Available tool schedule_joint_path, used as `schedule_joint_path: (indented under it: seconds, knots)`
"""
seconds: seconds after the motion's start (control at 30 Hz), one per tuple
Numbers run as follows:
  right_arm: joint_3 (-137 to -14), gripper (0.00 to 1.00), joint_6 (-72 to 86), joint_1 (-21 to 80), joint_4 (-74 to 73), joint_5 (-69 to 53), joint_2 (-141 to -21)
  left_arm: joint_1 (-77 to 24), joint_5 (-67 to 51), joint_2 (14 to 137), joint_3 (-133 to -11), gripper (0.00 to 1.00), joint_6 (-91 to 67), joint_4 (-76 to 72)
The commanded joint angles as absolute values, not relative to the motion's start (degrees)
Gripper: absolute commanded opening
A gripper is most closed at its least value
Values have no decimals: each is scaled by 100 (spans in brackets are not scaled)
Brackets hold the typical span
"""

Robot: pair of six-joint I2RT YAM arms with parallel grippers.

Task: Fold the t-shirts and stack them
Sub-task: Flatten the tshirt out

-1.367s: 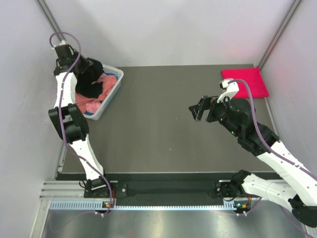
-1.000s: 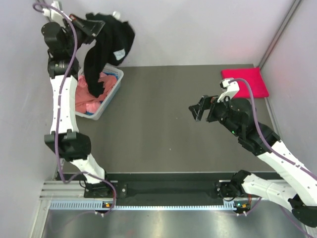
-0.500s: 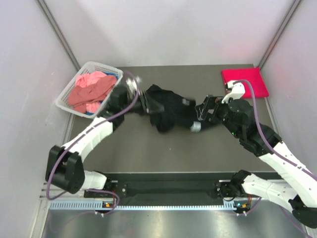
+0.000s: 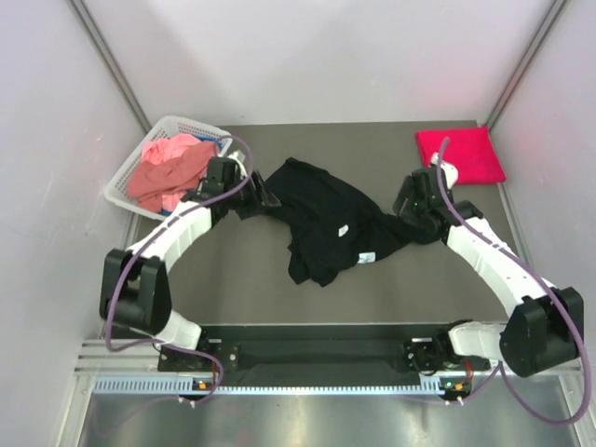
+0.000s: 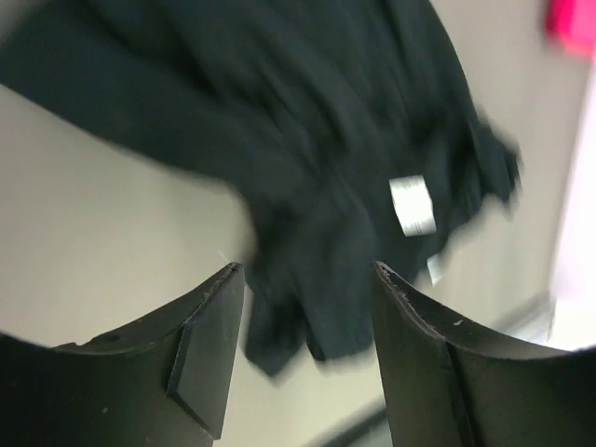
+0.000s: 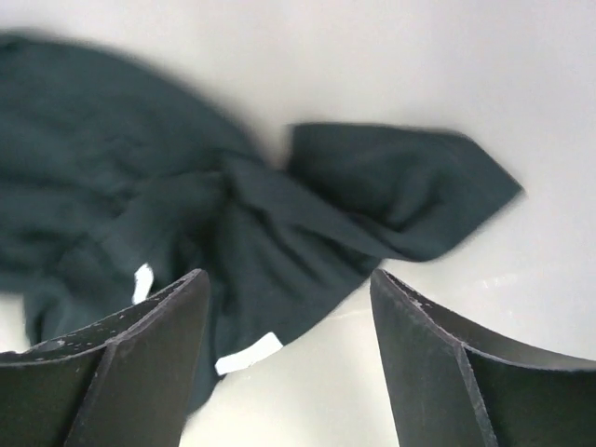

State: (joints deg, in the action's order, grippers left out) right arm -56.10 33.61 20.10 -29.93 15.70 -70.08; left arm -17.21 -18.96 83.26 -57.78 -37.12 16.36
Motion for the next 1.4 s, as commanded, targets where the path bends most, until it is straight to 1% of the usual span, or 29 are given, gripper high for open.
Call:
schedule_joint_path:
  seconds: [0.0, 0.13, 0.3, 0.43, 0.5, 0.53, 0.57, 0.6, 0.63, 0.67, 0.7, 0.8, 0.87, 0.9, 0.93, 1.0, 1.03, 1.1, 1.13, 1.17, 1.2, 1.23, 1.27, 1.3, 1.33, 1.37]
  knots:
    - [-5485, 70, 4460, 1531, -3216, 1459, -7057, -1214, -1213, 8981, -6318, 61, -3778, 1916]
    - [-5169, 71, 5342, 951, -3340, 1740, -7119, -1029, -1230, 9640, -6460, 61, -4078, 1592]
    - [-4773, 70, 5871, 519, -3033, 1574, -7329, -1055, -1449, 10272, -6214, 63, -4674, 406]
    - [-4545, 70, 5994, 230, -2725, 1538, -7602, -1142, -1617, 10845, -6574, 63, -4685, 430]
    - [-4457, 70, 6012, 124, -2506, 1529, -7725, -1160, -1626, 10933, -6618, 61, -4676, 361]
    - [-4413, 70, 6012, 53, -2435, 1512, -7760, -1160, -1626, 10951, -6601, 57, -4658, 299]
    - [-4316, 70, 5994, 44, -2330, 1512, -7804, -1160, -1617, 10942, -6592, 37, -4641, 264]
    - [-4272, 70, 5985, 44, -2181, 1520, -7892, -1160, -1521, 10916, -6635, 26, -4606, 298]
    - [-4245, 70, 5977, -226, -2136, 1547, -7962, -1160, -1434, 10881, -6671, 15, -4579, 595]
    - [-4236, 69, 5933, -272, -2075, 1538, -8085, -1151, -1363, 10811, -6714, 0, -4527, 737]
    - [-4254, 68, 5907, -325, -2048, 1521, -8156, -1151, -1188, 10602, -6767, 0, -4378, 947]
    - [-4236, 63, 5810, -448, -1804, 1547, -8349, -1151, -793, 9855, -6601, 0, -4140, 1668]
    - [-4201, 57, 5705, -475, -1653, 1564, -8515, -1151, -476, 9407, -6234, 0, -4087, 2045]
    - [-4210, 55, 5661, -483, -1609, 1582, -8577, -1151, -431, 8934, -6092, 0, -4078, 2135]
    - [-4219, 49, 5617, -492, -1460, 1573, -8639, -1160, -474, 8712, -5934, 0, -4087, 2188]
    - [-4192, 46, 5441, -483, -1232, 1451, -8841, -1160, -475, 8046, -5433, 0, -4235, 2311]
    - [-4175, 40, 5371, -492, -952, 1363, -8911, -1160, -475, 7851, -5292, 0, -4289, 2338]
    - [-4236, 33, 5186, -483, -809, 1205, -9166, -1169, -431, 7333, -4949, 0, -4420, 2443]
    - [-4323, 21, 5116, -483, -765, 1108, -9263, -1178, -439, 7200, -4861, 0, -4430, 2426]
    - [-4376, 14, 4924, -492, -739, 1038, -9394, -1169, -579, 7085, -4791, 0, -4404, 2339]
    - [-4438, 7, 4800, -492, -764, 950, -9422, -1169, -641, 6997, -4729, 6, -4282, 2007]
    - [-4543, 0, 4694, -492, -808, 923, -9413, -1169, -737, 7040, -4755, 33, -4228, 1821]
    - [-4579, 0, 4467, -492, -861, 923, -9274, -1160, -947, 7127, -4946, 44, -4141, 1637]
    - [-4588, 0, 4343, -483, -879, 905, -9168, -1160, -949, 7476, -5131, 48, -3853, 1478]
    - [-4605, 0, 4124, -483, -905, 836, -9010, -1169, -949, 7732, -5385, 55, -3797, 1433]
    - [-4623, 0, 4009, -483, -957, 791, -8678, -1152, -1010, 8004, -6023, 55, -3701, 1433]
